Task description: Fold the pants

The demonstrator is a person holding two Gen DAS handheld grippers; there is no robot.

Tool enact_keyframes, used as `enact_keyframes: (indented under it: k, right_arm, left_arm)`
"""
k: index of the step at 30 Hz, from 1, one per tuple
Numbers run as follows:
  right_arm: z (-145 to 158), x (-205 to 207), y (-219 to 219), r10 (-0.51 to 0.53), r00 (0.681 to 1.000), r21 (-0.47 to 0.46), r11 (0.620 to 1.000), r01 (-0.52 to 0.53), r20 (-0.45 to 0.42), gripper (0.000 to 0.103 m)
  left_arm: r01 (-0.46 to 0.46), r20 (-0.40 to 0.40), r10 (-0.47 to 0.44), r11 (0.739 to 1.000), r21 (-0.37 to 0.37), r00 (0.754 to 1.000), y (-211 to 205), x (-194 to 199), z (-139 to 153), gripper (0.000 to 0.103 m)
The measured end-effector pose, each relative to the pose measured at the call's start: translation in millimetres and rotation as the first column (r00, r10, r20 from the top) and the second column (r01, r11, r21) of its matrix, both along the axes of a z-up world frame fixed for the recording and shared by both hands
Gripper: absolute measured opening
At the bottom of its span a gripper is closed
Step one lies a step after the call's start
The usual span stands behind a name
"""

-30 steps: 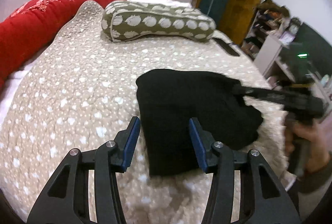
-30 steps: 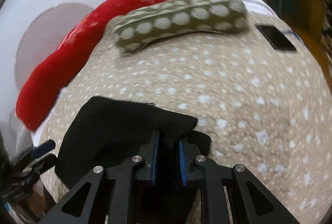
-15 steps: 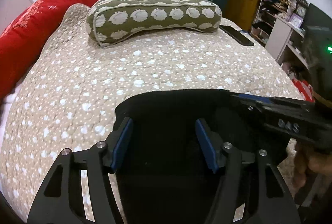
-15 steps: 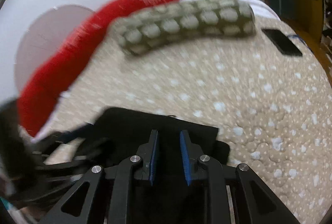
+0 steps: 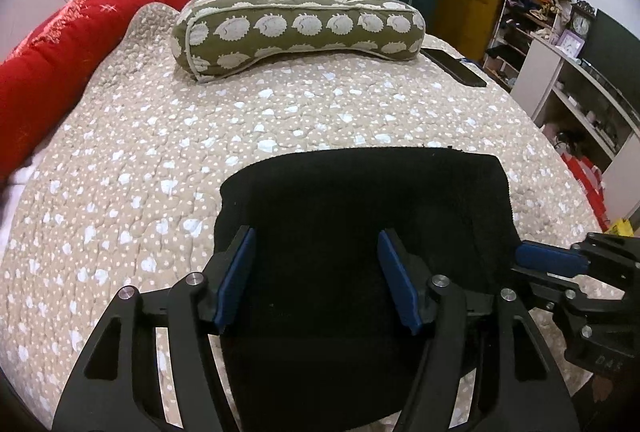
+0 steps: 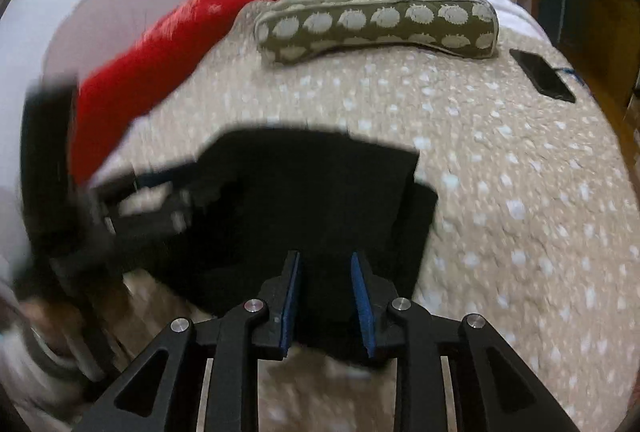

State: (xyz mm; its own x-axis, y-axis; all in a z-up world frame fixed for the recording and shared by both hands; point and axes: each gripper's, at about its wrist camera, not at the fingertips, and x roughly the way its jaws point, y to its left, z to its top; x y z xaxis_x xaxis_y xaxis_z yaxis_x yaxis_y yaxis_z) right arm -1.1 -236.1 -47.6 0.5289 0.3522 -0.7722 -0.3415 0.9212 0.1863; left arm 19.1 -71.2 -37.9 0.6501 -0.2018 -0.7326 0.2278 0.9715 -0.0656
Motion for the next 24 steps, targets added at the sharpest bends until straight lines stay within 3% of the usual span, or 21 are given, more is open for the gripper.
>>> enact_keyframes:
  k: [10, 16, 24]
  right_arm:
    - [16, -17, -11, -0.059, 0.997, 0.053, 0.997, 0.057, 0.042, 0.029]
    - [-3, -18, -4, -0.048, 0.999, 0.019, 0.999, 0.047, 0.014, 0.032]
    - [12, -20, -8, -0.058, 0.998, 0.026, 0.998, 0.058, 0.024, 0.036]
  left_arm:
    - [-0.043, -0.011, 0.043, 0.999, 0.005, 0.999, 4, -9, 5, 0.063]
    - [-0.047, -0.009, 0.047, 0.999, 0.02, 0.999, 2, -13, 5, 0.063]
    - [-0.057, -0.023, 0.056, 0.998, -0.001, 0.998, 5, -18, 8, 0.064]
